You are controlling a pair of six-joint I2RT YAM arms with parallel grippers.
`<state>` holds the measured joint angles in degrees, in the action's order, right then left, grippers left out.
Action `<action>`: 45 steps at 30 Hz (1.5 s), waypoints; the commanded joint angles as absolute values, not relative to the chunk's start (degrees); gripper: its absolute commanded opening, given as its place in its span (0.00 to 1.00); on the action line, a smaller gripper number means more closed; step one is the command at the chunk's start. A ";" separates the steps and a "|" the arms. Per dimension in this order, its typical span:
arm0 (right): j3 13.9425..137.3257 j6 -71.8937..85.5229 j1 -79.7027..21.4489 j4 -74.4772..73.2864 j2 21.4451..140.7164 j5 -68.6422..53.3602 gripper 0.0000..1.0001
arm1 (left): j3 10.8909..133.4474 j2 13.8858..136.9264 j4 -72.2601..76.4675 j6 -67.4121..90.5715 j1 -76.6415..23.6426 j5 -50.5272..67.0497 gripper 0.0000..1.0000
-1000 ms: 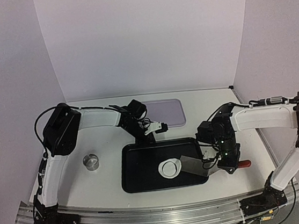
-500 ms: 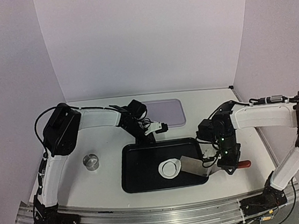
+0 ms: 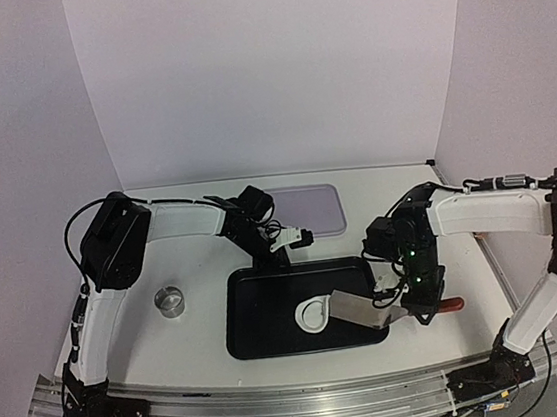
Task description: Roll out the dumpling wrappers from the dough
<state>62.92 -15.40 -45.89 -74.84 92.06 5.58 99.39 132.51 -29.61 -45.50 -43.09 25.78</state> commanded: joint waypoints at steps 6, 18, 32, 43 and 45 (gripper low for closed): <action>68.83 -13.57 -45.65 -72.14 93.33 1.08 0.00 | 98.53 132.35 -29.44 -51.58 -44.04 21.98 0.00; 76.57 -14.10 -48.23 -73.59 100.61 10.13 0.00 | 98.55 132.24 -29.14 -51.59 -44.12 21.62 0.00; 88.57 -14.84 -54.38 -77.78 108.11 15.70 0.00 | 97.46 132.04 -28.39 -51.63 -43.92 21.75 0.00; 92.67 -13.55 -54.45 -88.23 100.98 27.11 0.00 | 97.37 132.06 -28.83 -51.63 -43.84 22.71 0.00; 87.62 -14.87 -54.41 -88.83 98.07 29.21 0.00 | 97.64 132.02 -28.83 -51.43 -43.79 22.99 0.00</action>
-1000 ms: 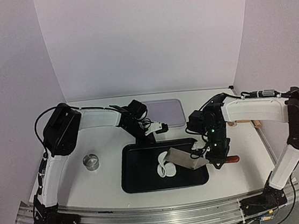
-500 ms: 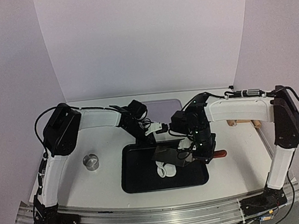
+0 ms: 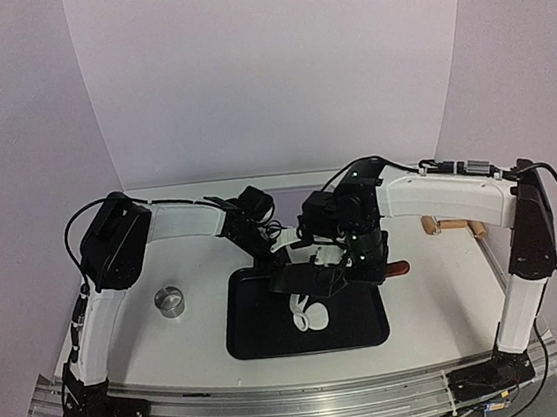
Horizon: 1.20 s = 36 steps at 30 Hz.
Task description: Roll out the dumpling wrappers from the dough
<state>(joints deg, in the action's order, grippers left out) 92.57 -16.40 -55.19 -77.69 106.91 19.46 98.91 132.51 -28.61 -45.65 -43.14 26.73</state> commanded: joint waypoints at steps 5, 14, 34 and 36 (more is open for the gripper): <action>81.54 -16.73 -53.78 -88.81 94.73 33.83 0.00 | 97.87 132.10 -29.00 -51.38 -43.68 23.06 0.00; 77.24 -21.18 -53.61 -87.90 95.56 38.98 0.00 | 97.93 131.94 -29.26 -51.23 -43.68 22.92 0.00; 83.83 -26.57 -55.21 -79.67 106.17 39.11 0.00 | 98.11 132.06 -28.83 -50.03 -43.68 23.55 0.00; 84.30 -26.97 -55.95 -79.36 106.50 38.20 0.00 | 97.99 132.00 -28.88 -50.09 -43.68 23.30 0.00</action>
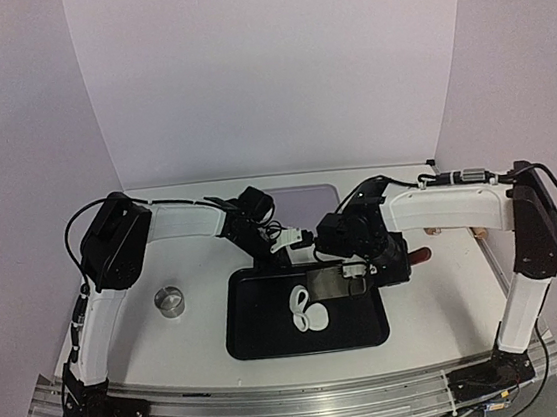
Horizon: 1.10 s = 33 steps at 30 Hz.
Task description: Roll out the dumpling wrappers from the dough
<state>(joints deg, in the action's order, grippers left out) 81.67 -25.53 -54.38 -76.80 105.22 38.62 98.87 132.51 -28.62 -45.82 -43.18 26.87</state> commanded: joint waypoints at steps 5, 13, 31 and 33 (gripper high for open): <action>87.03 -26.74 -58.37 -79.15 107.44 36.24 0.00 | 98.02 132.05 -28.72 -50.27 -43.45 23.09 0.00; 95.11 -25.75 -64.53 -79.88 112.58 34.52 0.00 | 98.04 132.03 -28.58 -50.14 -43.34 23.23 0.00; 105.68 -14.80 -70.14 -92.85 110.29 41.56 0.00 | 97.47 131.38 -28.84 -50.27 -42.78 23.12 0.00; 99.07 -11.00 -70.14 -96.57 106.84 42.44 0.00 | 97.50 131.37 -28.85 -50.34 -42.78 23.11 0.00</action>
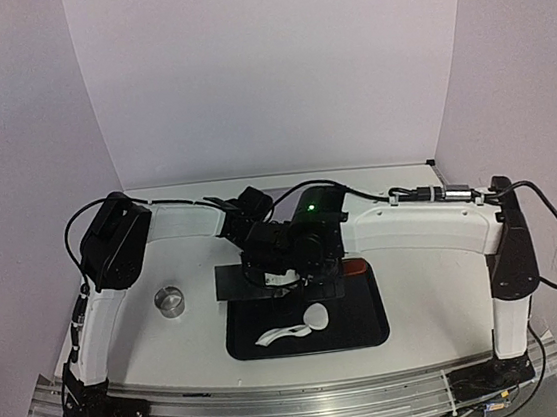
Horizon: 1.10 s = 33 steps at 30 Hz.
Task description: Roll out the dumpling wrappers from the dough
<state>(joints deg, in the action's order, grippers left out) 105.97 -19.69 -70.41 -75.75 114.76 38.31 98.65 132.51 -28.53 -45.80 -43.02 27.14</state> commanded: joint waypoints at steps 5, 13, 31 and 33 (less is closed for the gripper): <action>83.96 -3.68 -70.14 -100.95 96.26 41.73 0.00 | 97.68 131.70 -28.84 -50.27 -42.61 22.91 0.00; 74.88 -4.90 -70.21 -100.71 92.50 39.57 0.00 | 98.34 132.03 -28.98 -50.00 -42.64 22.89 0.00; 77.08 -0.02 -70.75 -87.45 100.15 31.05 0.00 | 98.11 132.46 -29.18 -49.86 -42.63 23.06 0.00; 79.81 1.55 -71.20 -86.43 101.84 30.66 0.00 | 97.94 132.40 -29.17 -49.72 -42.63 23.34 0.00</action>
